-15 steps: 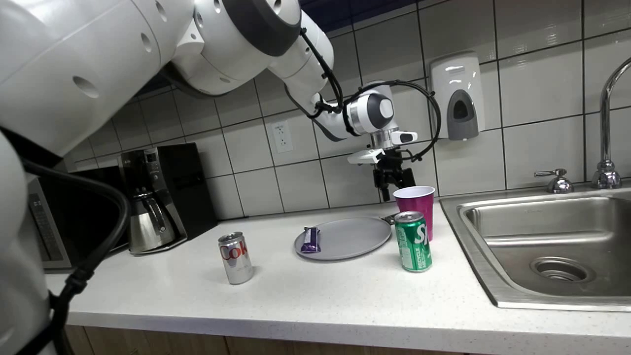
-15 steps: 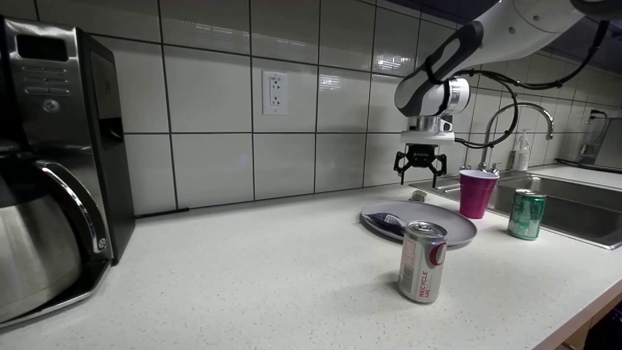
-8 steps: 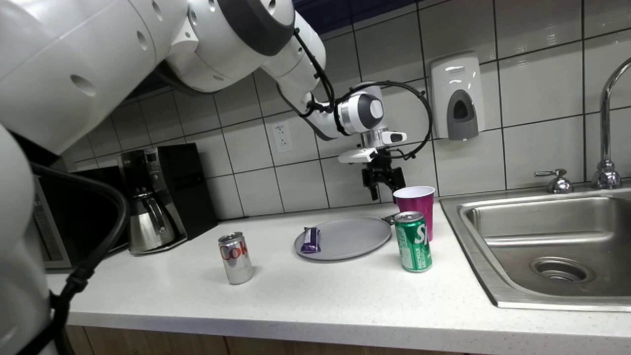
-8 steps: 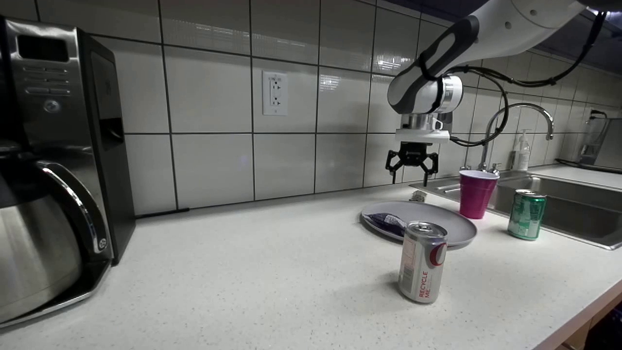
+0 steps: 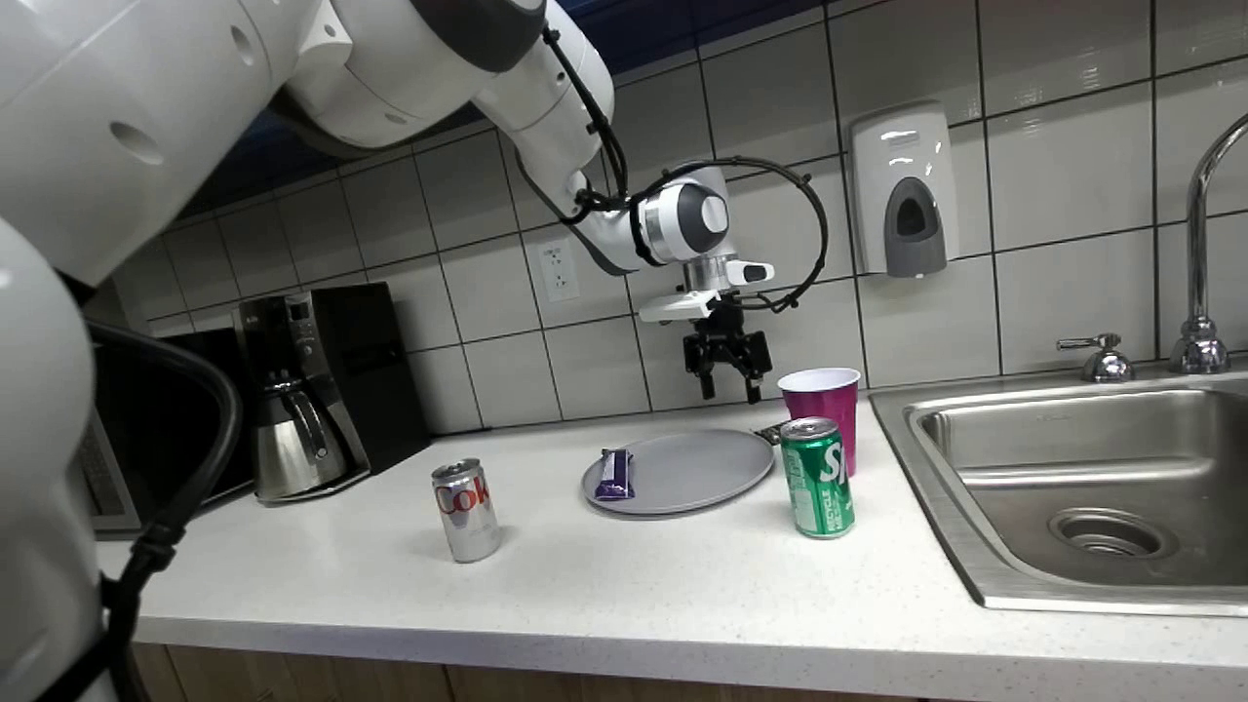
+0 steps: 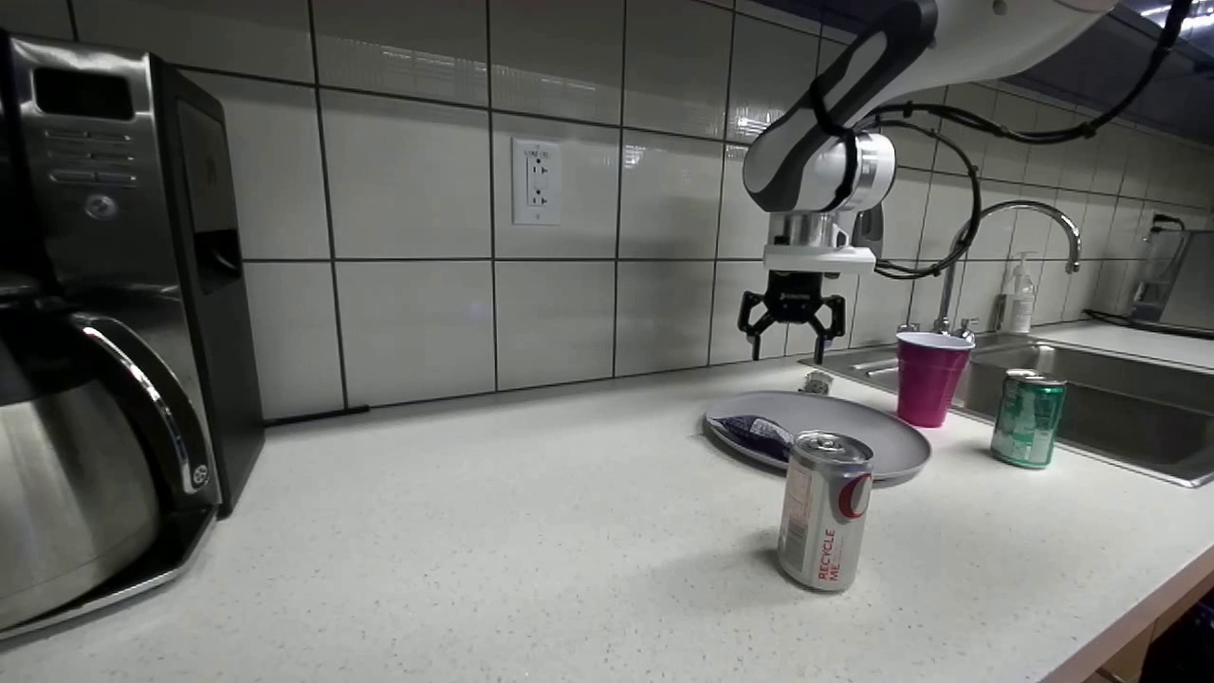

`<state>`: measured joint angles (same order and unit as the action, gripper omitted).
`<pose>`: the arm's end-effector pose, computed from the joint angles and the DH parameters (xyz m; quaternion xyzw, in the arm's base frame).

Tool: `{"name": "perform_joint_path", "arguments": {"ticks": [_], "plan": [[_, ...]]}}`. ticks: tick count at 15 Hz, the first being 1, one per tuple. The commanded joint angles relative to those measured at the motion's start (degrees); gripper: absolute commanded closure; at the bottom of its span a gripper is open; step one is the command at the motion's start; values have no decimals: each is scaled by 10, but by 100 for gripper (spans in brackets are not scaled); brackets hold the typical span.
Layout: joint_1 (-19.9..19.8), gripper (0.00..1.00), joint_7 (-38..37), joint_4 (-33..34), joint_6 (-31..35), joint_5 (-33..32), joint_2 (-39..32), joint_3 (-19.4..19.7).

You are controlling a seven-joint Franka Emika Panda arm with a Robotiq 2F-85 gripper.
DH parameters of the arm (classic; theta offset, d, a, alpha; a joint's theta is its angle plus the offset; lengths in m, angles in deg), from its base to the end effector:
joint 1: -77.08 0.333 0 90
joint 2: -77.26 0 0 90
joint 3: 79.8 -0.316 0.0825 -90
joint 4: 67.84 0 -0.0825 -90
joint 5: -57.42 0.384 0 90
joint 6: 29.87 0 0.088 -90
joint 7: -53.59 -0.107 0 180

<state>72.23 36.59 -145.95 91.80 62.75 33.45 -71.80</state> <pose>0.7228 -0.1380 0.2672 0.9649 -0.2625 0.0019 0.0086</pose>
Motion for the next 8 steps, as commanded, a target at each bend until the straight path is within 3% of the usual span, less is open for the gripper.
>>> {"name": "perform_joint_path", "arguments": {"ticks": [1,8], "plan": [[12,0,30,-98,25,-16,69,-8],[43,0,58,-223,61,-53,149,-10]]}}
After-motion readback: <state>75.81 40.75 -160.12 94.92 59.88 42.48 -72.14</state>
